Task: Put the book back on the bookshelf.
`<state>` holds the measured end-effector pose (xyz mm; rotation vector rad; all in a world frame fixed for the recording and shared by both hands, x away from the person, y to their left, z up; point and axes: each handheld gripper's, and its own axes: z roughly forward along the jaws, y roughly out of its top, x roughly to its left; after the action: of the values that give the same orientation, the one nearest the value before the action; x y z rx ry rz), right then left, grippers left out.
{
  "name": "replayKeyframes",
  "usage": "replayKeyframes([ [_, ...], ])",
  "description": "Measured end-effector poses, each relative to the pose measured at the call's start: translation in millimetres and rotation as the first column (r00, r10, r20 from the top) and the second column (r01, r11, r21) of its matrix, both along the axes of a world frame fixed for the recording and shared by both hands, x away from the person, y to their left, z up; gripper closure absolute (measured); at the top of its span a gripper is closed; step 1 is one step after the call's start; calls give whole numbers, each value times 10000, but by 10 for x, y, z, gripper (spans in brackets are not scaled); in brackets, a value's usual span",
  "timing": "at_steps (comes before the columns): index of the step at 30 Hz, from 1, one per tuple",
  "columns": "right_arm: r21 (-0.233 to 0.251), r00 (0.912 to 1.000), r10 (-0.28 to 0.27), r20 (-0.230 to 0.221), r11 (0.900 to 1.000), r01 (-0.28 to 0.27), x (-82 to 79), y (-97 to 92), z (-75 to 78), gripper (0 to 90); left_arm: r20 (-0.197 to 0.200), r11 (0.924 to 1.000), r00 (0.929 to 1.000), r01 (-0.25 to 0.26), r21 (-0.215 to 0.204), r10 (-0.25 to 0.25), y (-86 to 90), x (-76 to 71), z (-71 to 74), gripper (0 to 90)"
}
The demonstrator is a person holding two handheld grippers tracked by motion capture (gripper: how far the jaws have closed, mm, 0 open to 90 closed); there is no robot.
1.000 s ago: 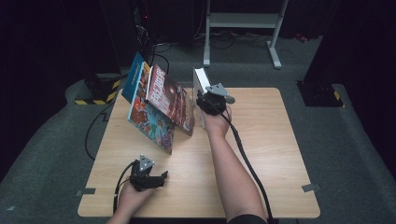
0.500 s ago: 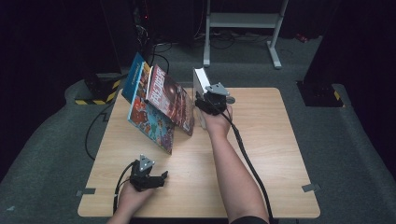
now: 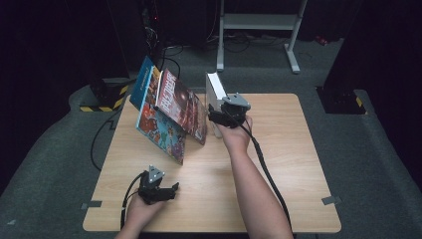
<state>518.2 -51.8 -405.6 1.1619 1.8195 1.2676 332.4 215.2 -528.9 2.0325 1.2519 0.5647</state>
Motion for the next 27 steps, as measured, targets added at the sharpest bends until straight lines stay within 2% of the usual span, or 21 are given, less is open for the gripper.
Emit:
replayKeyframes([
  [8,7,9994,199,-280,9998,-199,-110,-101,-8,107,-12,10000,10000,-10,1,10,-1,1,0,140],
  [11,-133,9986,348,-386,9993,-354,-157,-130,-20,104,-15,10000,10000,-6,5,6,-1,1,0,139],
  [17,-396,9975,517,-484,9978,-537,-280,-193,-41,101,-31,10000,10000,-20,-29,20,-3,0,0,139],
  [20,-350,9980,584,-243,9976,-592,-352,-234,-48,100,-30,10000,10000,-17,-26,17,-3,0,0,139],
  [27,-372,9954,794,-536,9960,-814,-480,-321,-85,98,-36,10000,10000,-30,-51,30,-6,-1,-1,139],
])
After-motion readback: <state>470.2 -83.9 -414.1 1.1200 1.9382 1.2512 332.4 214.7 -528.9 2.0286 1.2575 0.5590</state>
